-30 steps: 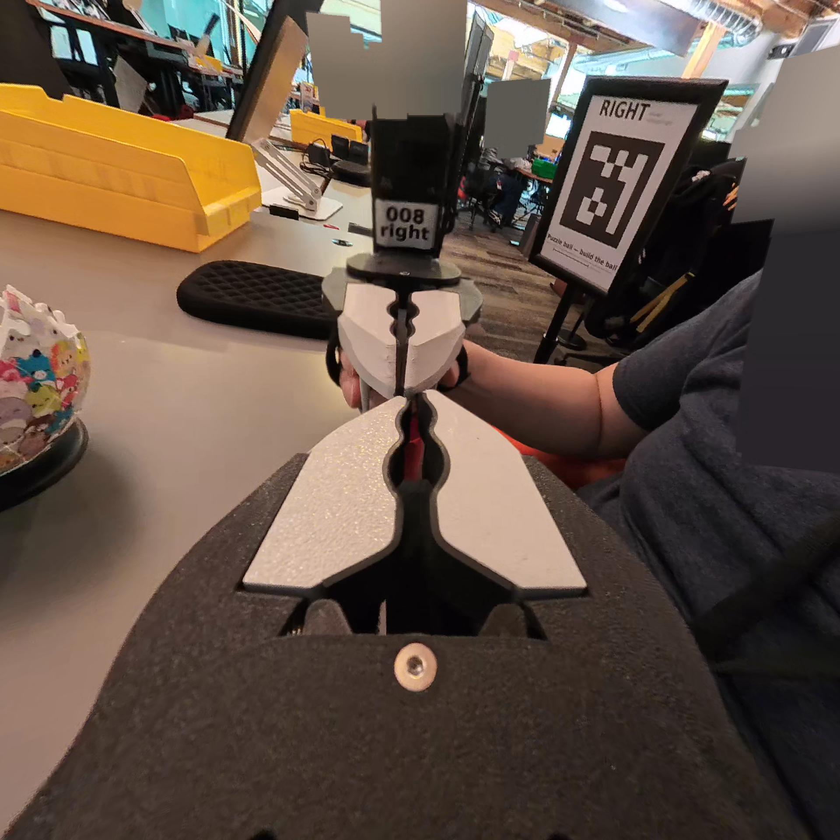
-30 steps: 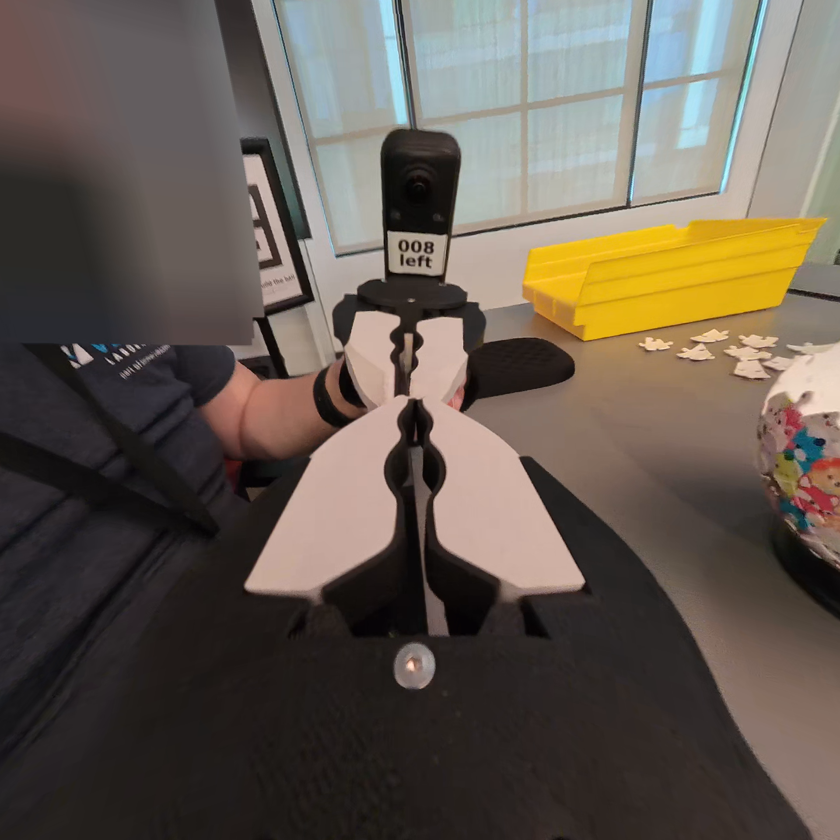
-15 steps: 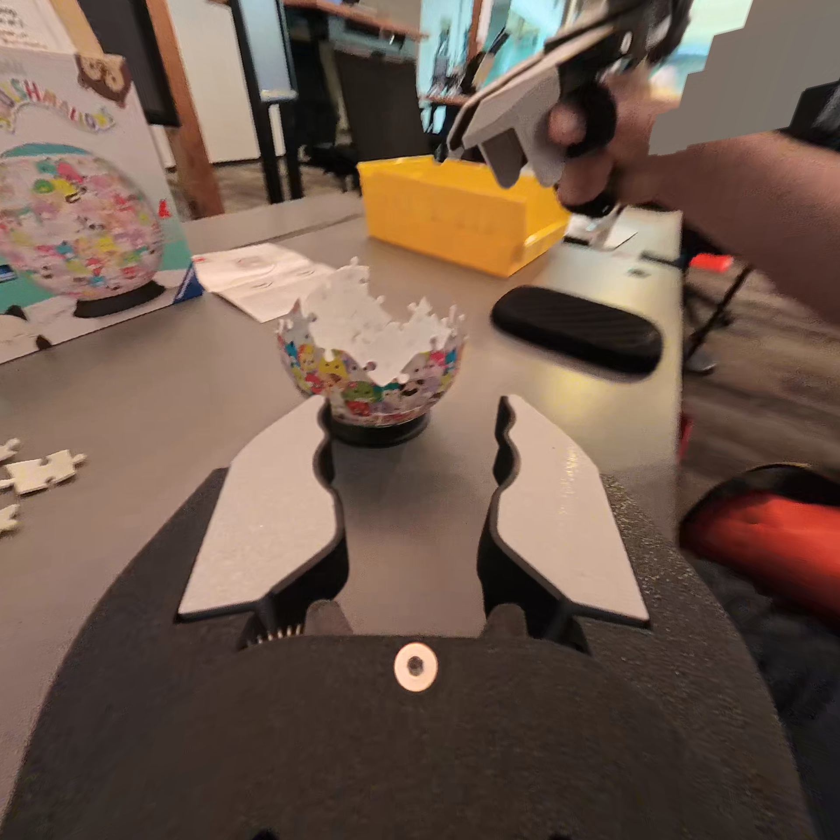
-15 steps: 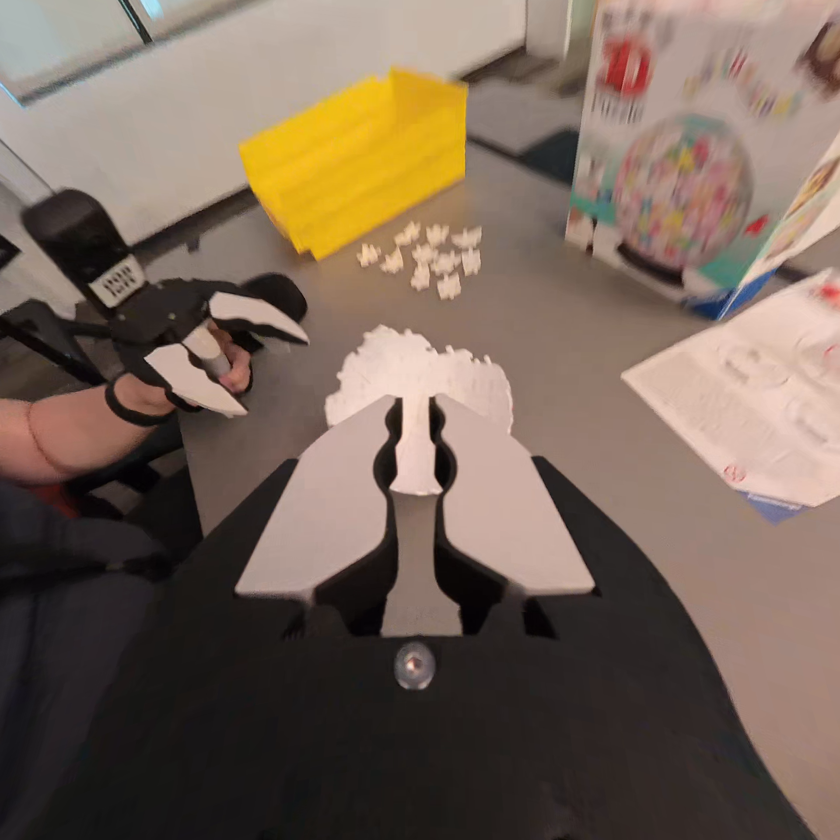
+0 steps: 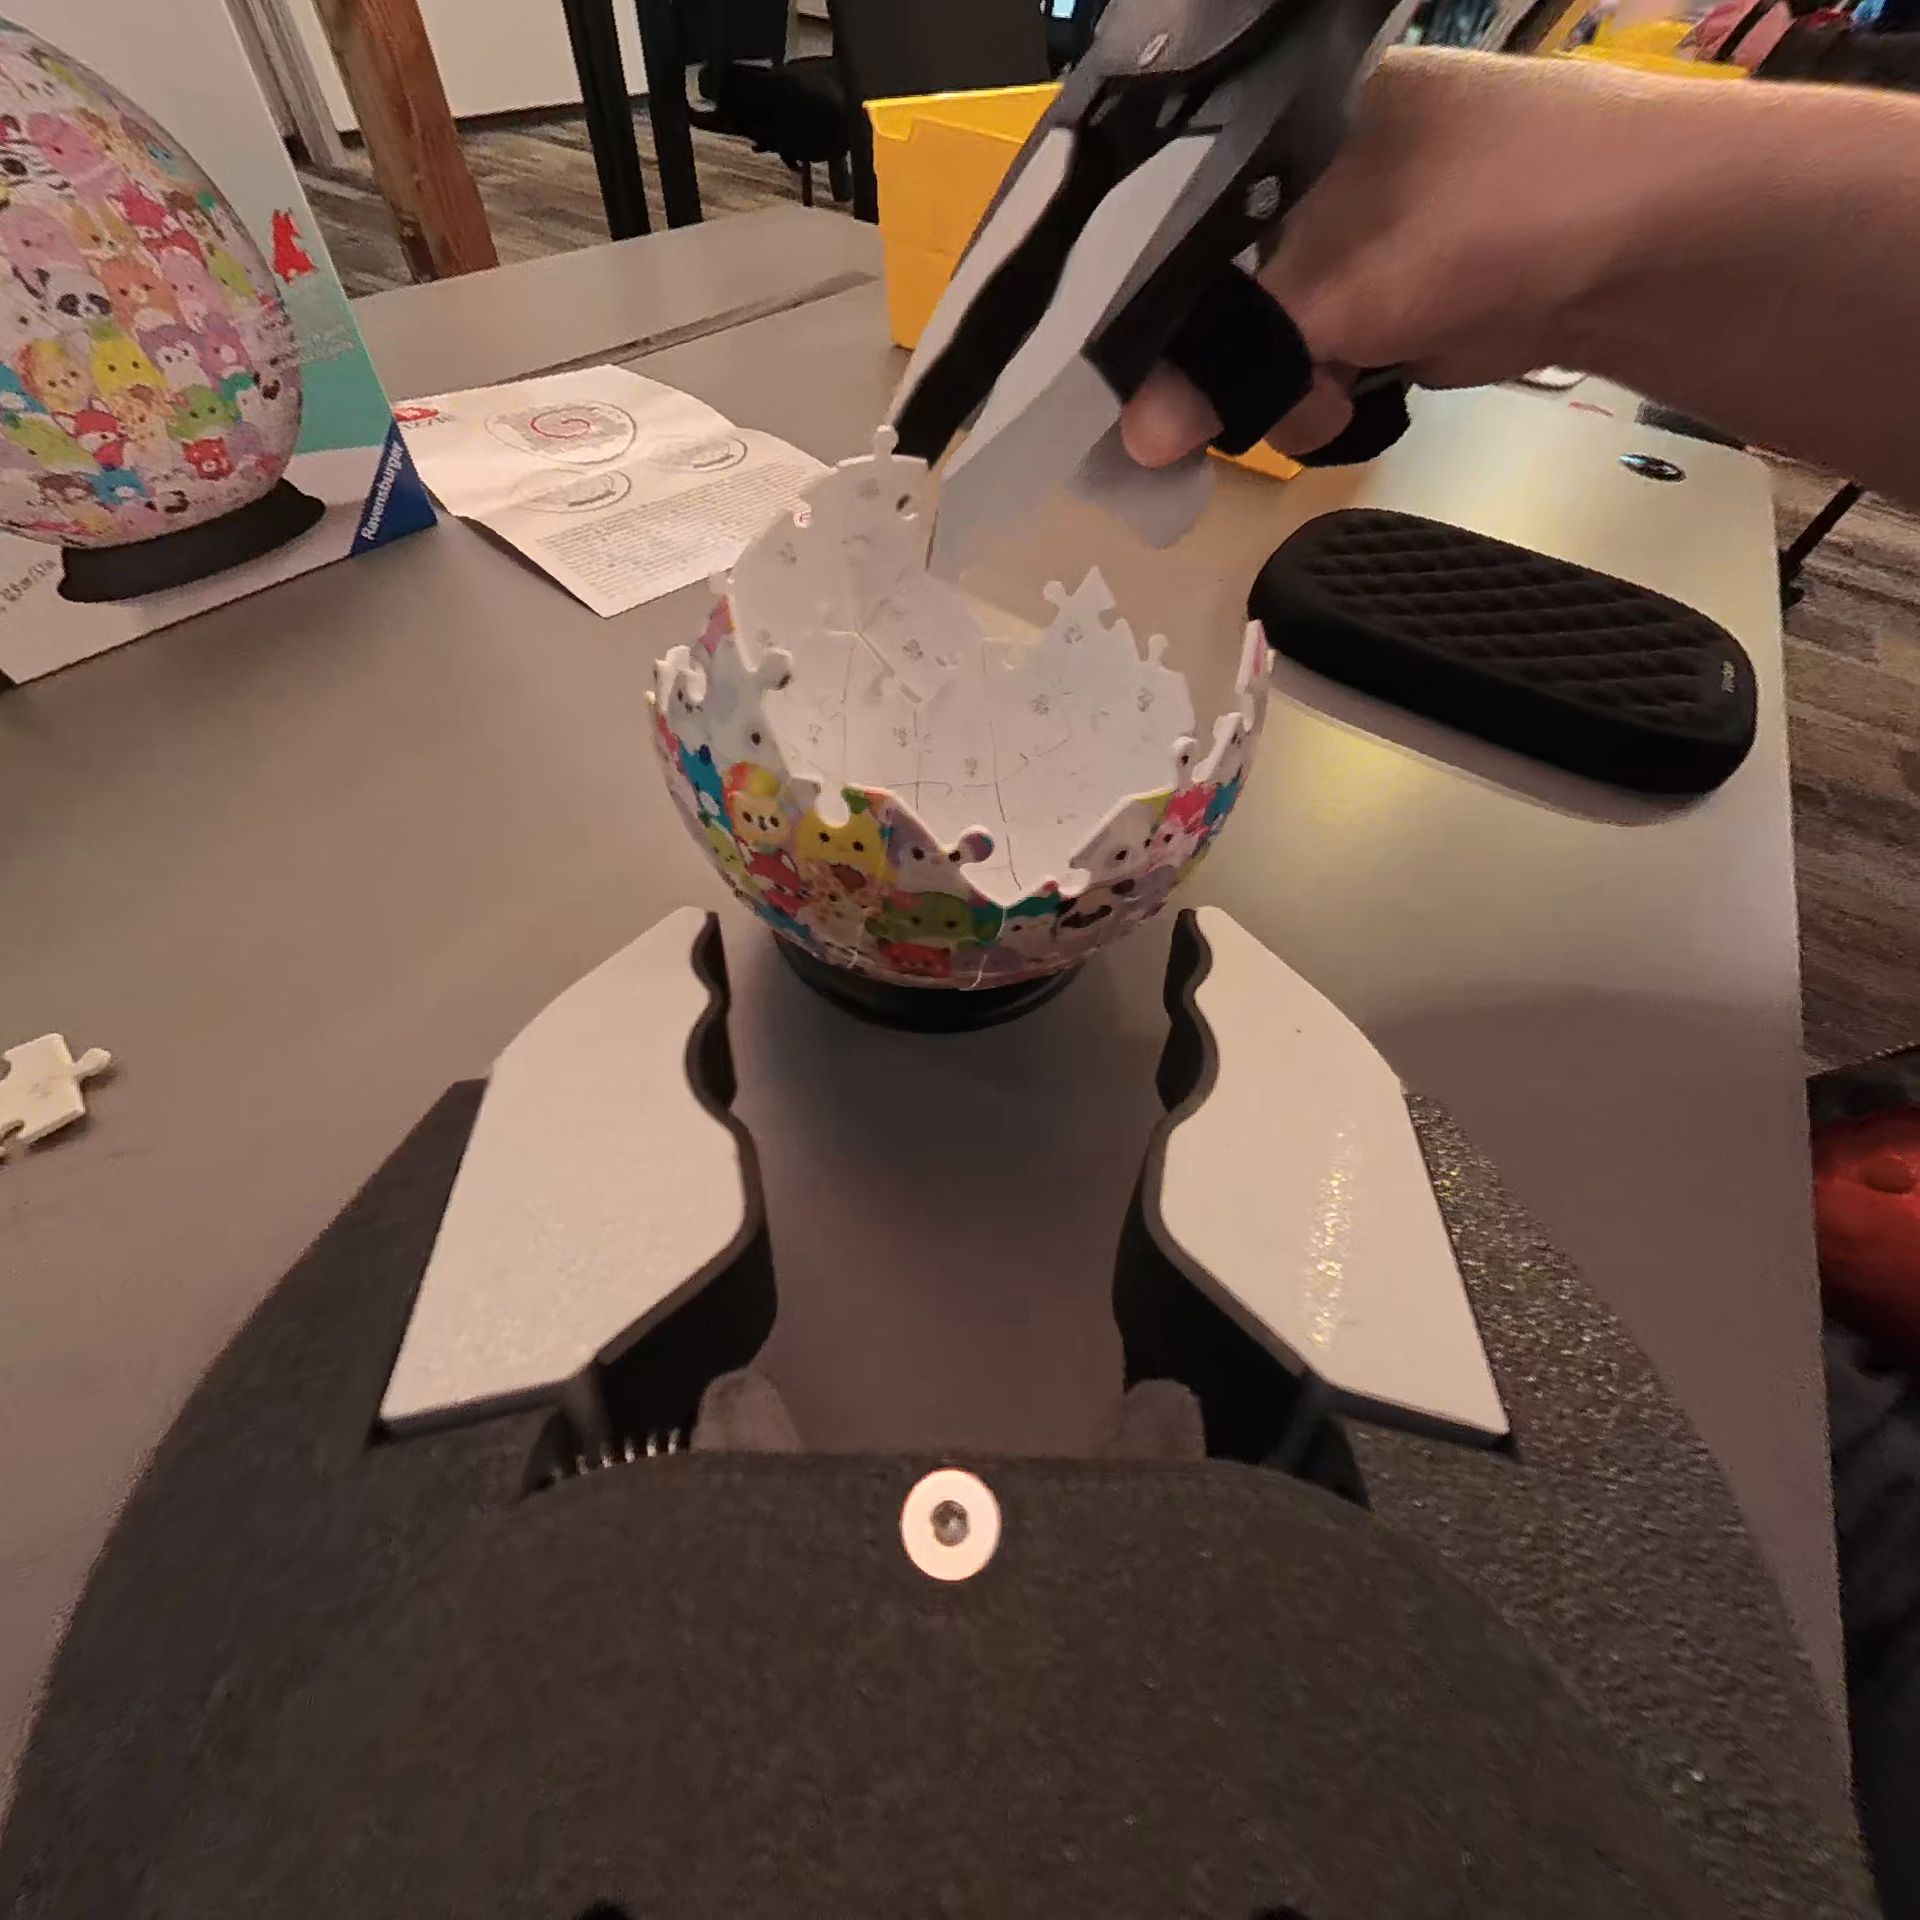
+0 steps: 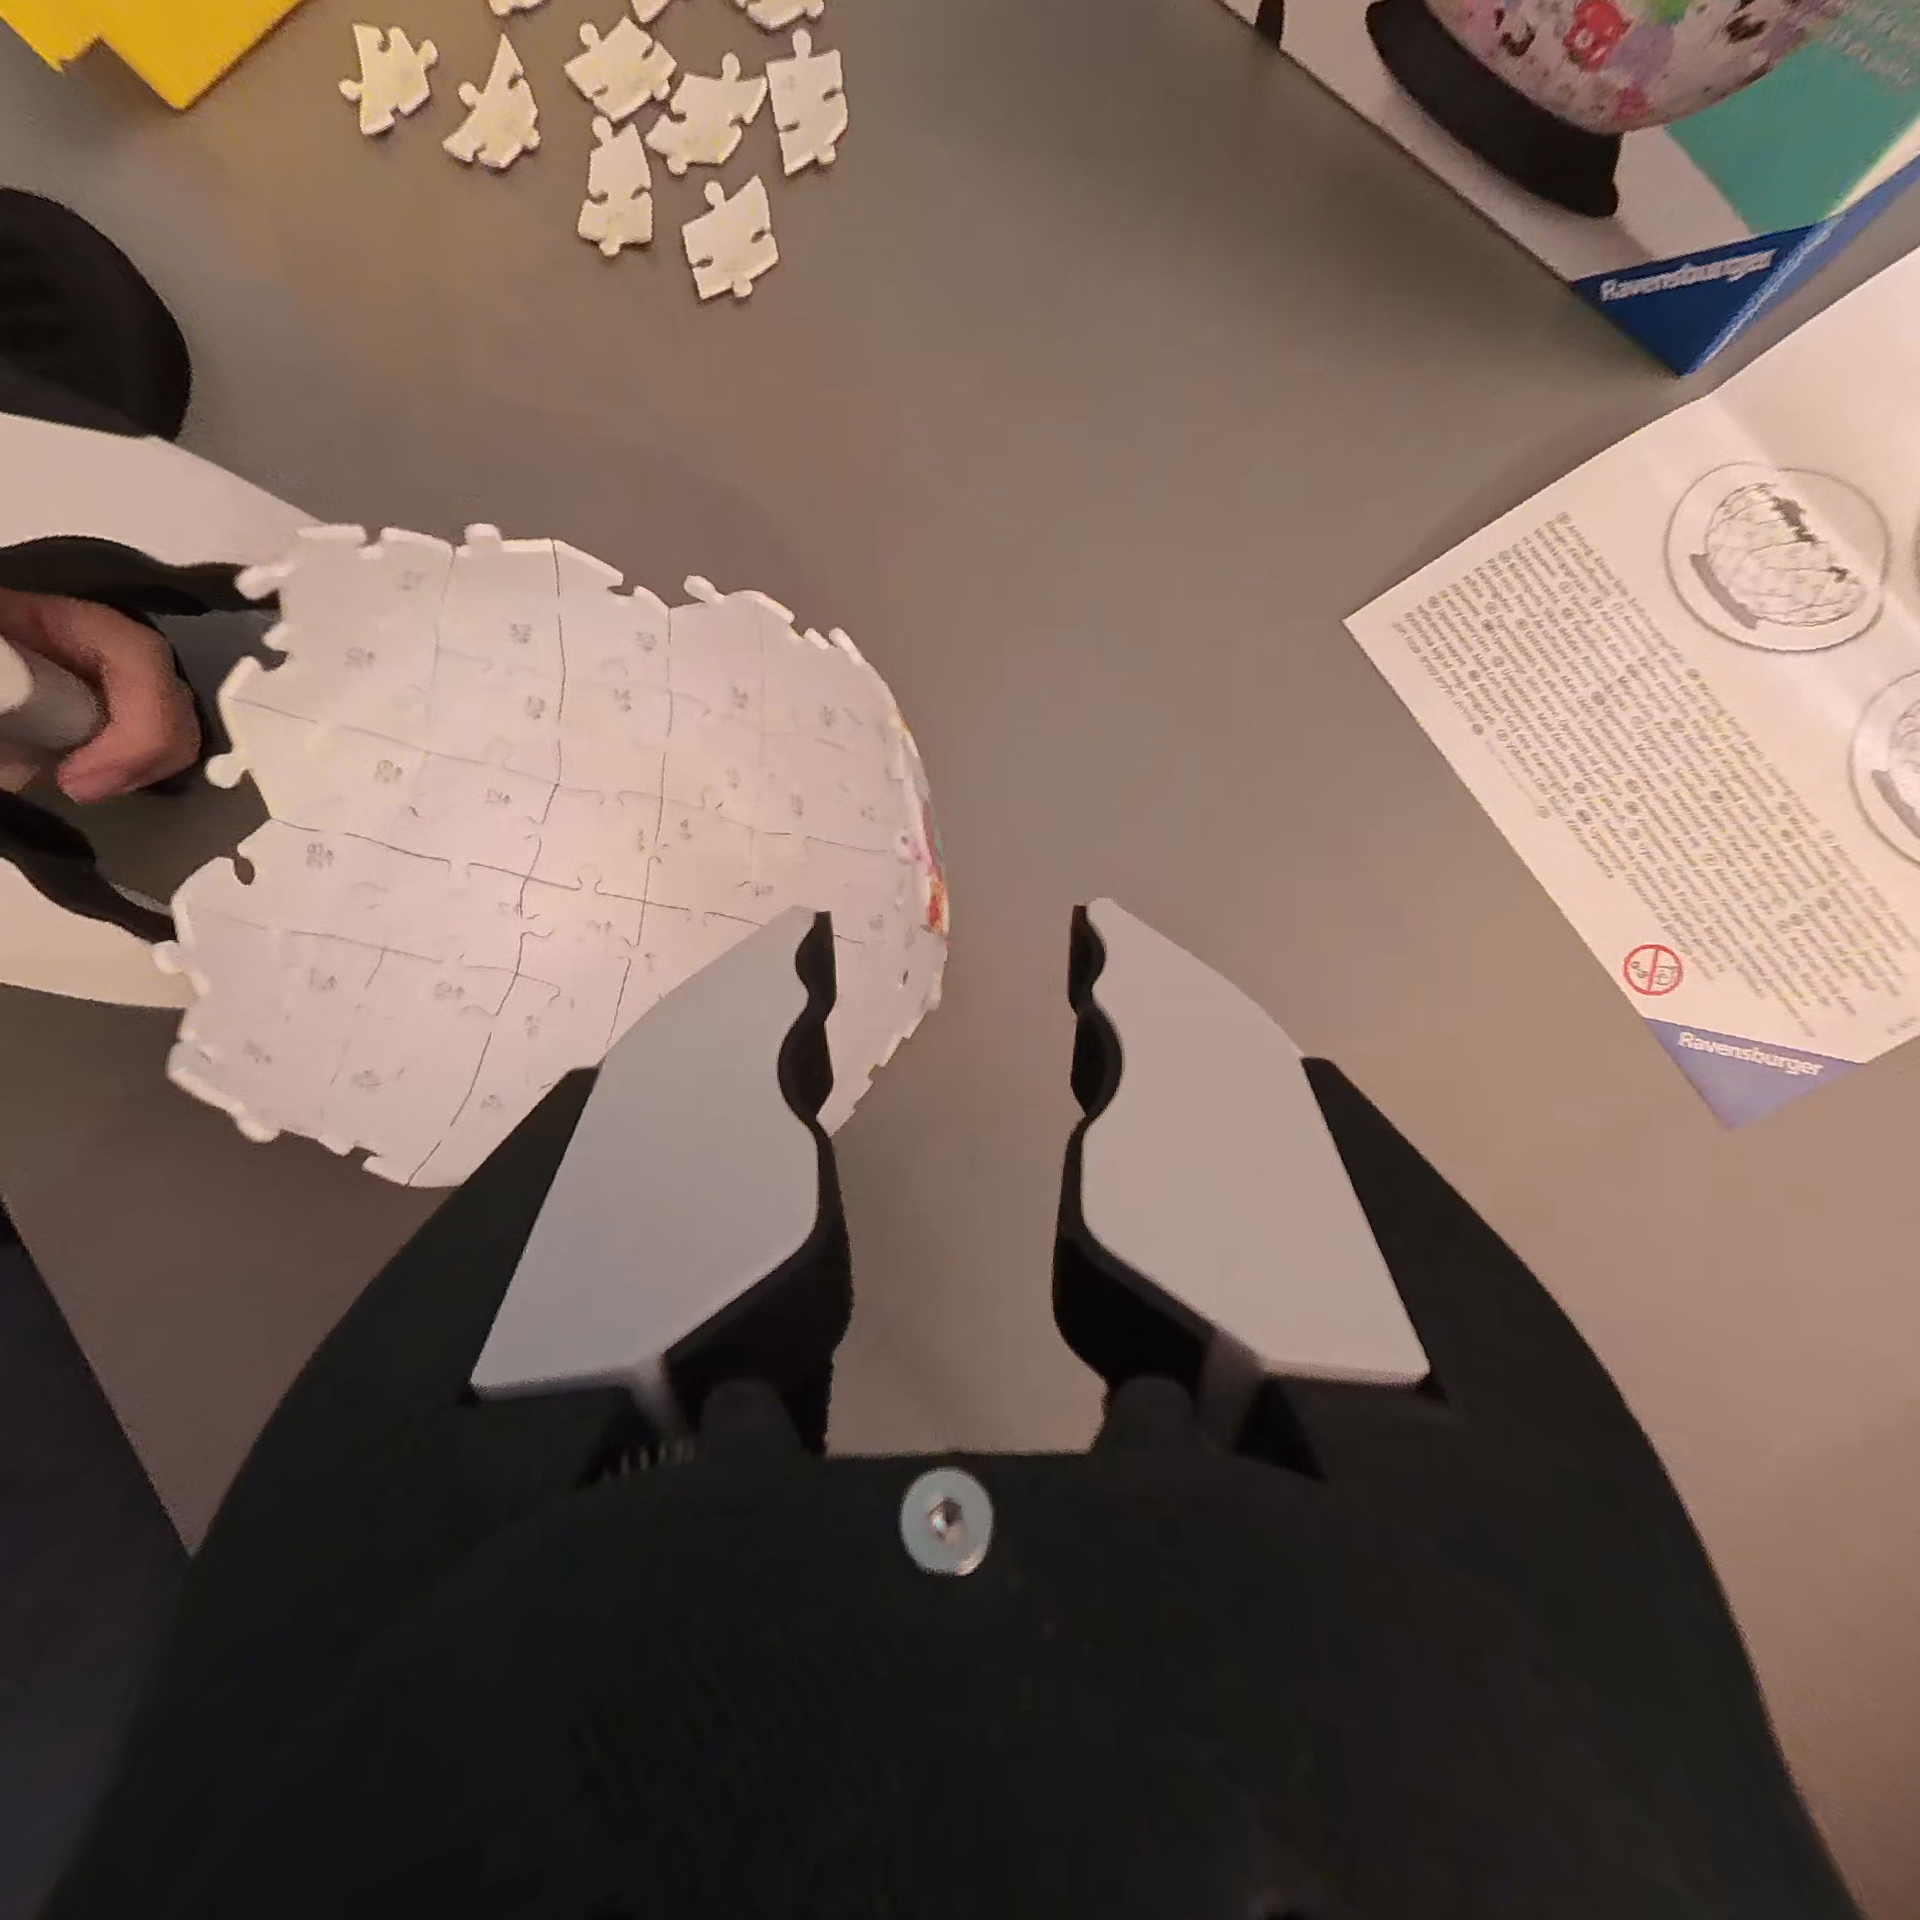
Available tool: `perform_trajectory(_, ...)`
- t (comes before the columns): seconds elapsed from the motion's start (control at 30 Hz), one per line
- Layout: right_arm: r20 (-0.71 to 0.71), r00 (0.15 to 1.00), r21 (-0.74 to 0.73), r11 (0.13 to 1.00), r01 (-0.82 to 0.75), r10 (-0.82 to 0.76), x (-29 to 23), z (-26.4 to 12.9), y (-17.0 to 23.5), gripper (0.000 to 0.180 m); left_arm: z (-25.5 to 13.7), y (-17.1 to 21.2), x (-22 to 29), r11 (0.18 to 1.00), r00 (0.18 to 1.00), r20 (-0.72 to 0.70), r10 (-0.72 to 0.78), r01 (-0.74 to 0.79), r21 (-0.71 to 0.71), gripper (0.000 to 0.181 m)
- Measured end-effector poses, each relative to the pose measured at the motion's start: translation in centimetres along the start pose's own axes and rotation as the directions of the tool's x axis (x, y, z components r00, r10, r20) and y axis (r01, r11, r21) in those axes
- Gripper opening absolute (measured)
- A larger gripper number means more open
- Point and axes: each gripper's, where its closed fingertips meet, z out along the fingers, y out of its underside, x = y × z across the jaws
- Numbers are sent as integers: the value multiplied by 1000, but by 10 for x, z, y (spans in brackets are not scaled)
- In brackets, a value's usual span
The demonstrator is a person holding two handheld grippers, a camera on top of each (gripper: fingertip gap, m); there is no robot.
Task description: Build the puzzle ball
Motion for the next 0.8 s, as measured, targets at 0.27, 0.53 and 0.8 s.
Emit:
perform_trajectory(0.27, 10, 1000, -72, 997, -4, 5, 0, 9, 6, 35, 6, 1, 4, 1000, 1000, -15, 22, -23, -18, 76)
perform_trajectory(0.53, -6, 1000, -95, 995, -15, 15, 0, 4, 6, 39, 9, -1, 1, 1000, 1000, 4, 12, -12, -13, 75)
perform_trajectory(0.8, -23, 995, -271, 957, -102, 100, 0, -5, 0, 38, 11, -1, 2, 1000, 1000, 10, 7, -7, -15, 76)
